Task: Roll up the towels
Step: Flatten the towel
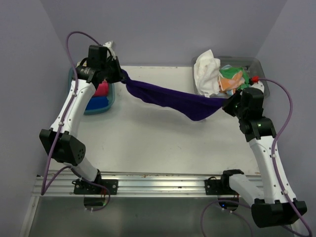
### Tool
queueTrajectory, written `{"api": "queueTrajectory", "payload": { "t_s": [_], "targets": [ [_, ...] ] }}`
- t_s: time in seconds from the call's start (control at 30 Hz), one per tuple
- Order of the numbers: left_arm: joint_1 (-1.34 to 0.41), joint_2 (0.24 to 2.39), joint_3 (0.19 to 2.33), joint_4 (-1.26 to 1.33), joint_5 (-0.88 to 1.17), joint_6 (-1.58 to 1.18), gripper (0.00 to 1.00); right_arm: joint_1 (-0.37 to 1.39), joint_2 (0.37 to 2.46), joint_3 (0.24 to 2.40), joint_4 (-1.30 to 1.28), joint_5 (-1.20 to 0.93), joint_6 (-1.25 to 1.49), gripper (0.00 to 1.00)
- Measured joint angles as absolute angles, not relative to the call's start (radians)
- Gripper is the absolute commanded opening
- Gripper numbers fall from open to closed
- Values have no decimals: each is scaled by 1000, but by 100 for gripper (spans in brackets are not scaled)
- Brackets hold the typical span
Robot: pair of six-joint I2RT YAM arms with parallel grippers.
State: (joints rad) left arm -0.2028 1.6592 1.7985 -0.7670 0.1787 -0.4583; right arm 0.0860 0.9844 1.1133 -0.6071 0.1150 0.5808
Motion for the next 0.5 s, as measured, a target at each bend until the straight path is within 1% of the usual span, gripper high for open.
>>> {"api": "queueTrajectory", "payload": {
  "t_s": [0.03, 0.07, 0.1, 0.2, 0.23, 0.3, 0.33, 0.37, 0.4, 0.43, 0.5],
  "targets": [
    [-203, 1646, 1778, -783, 177, -452, 2, 86, 964, 1101, -615, 112, 581, 0],
    [-204, 1634, 1750, -789, 175, -450, 10, 86, 938, 1078, -620, 108, 582, 0],
    [-206, 1615, 1700, -788, 173, -445, 40, 86, 908, 1040, -625, 101, 583, 0],
    [-204, 1570, 1527, -804, 146, -424, 72, 85, 828, 905, -656, 76, 586, 0],
    [-203, 1565, 1486, -813, 133, -422, 73, 84, 800, 850, -678, 64, 588, 0],
    [-199, 1564, 1417, -834, 108, -426, 75, 84, 767, 763, -738, 54, 597, 14],
    [-199, 1564, 1396, -847, 97, -426, 74, 84, 760, 731, -767, 52, 603, 24],
    [-198, 1562, 1385, -855, 91, -426, 73, 84, 758, 714, -790, 53, 605, 31],
    [-198, 1557, 1375, -855, 81, -427, 71, 84, 758, 703, -819, 53, 611, 46],
    [-198, 1547, 1369, -852, 73, -427, 70, 84, 757, 701, -834, 55, 617, 46],
    [-198, 1523, 1351, -842, 61, -430, 63, 84, 752, 702, -843, 59, 613, 46]
  ]
}}
